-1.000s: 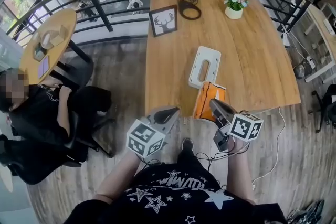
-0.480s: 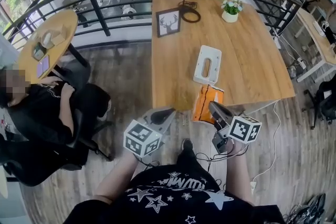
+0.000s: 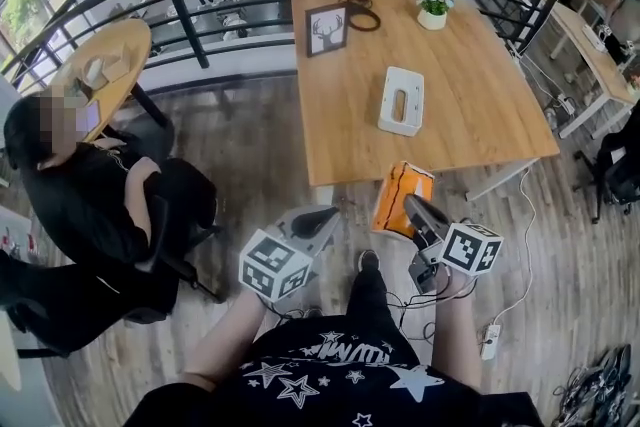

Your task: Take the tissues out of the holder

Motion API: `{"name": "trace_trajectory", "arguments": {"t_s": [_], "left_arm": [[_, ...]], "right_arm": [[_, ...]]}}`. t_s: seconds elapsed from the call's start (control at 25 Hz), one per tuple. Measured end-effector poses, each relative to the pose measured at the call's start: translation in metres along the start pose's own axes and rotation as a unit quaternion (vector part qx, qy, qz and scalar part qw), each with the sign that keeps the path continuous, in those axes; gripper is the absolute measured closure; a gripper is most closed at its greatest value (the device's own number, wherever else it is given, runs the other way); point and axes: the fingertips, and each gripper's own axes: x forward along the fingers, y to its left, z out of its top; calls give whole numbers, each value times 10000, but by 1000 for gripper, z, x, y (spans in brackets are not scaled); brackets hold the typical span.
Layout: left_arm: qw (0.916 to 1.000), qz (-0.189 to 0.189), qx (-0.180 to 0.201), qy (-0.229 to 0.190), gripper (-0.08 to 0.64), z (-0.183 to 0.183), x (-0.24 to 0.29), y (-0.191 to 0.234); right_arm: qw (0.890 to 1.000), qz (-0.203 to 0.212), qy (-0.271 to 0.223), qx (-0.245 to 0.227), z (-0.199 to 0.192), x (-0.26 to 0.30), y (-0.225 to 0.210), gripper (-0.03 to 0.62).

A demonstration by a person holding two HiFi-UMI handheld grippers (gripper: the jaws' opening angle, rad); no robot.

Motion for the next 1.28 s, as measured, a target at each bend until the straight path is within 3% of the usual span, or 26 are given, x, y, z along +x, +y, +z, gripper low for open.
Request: {"name": "trace_trajectory", "arguments": {"t_s": [0.24,0.4,0.96,1.28], "left_arm": [[9997,-238,70,43,545,-9,-38,-39],[9994,-329,46,13,545,-25,-61,-42],[9995,-266,80,-155,545,-40,-83,-77],[9996,-226,96,-110,545,-48,-92,-147]], "right_arm": [[9995,-162,-113,229,-37,-44,27,572],[9991,-288,-154,285,-66,-61,46,572],[9998,-140,-139,-69,-93,-99,69,574],[10000,-24,-44,-38,-118,-167,74,574]]}}
